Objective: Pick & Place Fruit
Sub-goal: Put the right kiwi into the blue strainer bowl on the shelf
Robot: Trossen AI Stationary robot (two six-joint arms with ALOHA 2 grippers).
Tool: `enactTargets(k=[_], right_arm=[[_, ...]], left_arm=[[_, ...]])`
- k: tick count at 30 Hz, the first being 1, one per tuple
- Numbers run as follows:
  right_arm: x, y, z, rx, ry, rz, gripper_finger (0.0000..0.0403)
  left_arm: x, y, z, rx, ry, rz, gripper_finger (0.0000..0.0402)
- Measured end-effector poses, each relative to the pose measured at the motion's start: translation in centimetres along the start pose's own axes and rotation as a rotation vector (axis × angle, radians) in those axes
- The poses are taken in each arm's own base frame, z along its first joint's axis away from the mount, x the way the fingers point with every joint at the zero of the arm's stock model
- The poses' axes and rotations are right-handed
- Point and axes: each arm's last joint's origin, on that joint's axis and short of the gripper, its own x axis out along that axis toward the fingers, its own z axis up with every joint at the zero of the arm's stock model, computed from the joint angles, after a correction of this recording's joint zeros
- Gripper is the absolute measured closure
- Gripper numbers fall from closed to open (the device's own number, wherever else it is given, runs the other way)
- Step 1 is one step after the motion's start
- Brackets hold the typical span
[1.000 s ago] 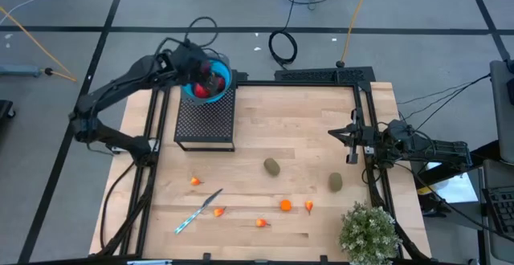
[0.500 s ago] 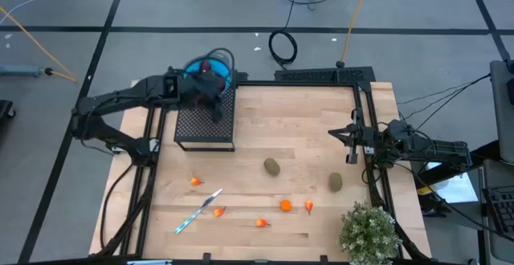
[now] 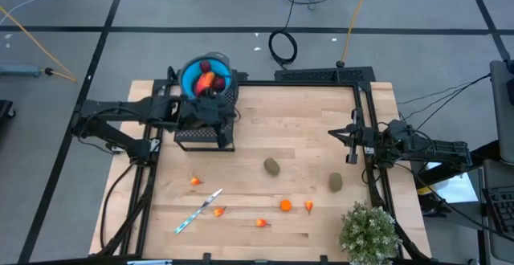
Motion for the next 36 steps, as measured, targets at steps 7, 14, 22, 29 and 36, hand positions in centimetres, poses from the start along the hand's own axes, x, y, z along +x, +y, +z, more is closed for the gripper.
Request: enactTargets(k=[7, 14, 22, 29, 36], right_arm=[[0.0, 0.0, 0.0, 0.0, 0.0, 0.0, 0.0403], [0.0, 0.0, 0.0, 0.0, 0.0, 0.001, 0.0403], [0.0, 0.0, 0.0, 0.001, 0.001, 0.001, 0.0403], [0.0, 0.1, -0.2, 0.0, 0.018, 0.029, 0.0403], [0.3, 0.5, -0.4, 0.003, 0.02, 0.146, 0.0403]], left_arm=[[2.2, -2.2, -2.6, 0.075, -0.003, -0.065, 0.0388], [3.9, -3.9, -5.0, 0.104, -0.002, -0.205, 0.0393], [4.6, -5.7, -7.1, 0.129, -0.05, -0.262, 0.0394], [5.3, -6.6, -9.3, 0.216, -0.074, -0.288, 0.0399], [6.0, -6.3, -10.6, 0.21, -0.081, -0.284, 0.0396]])
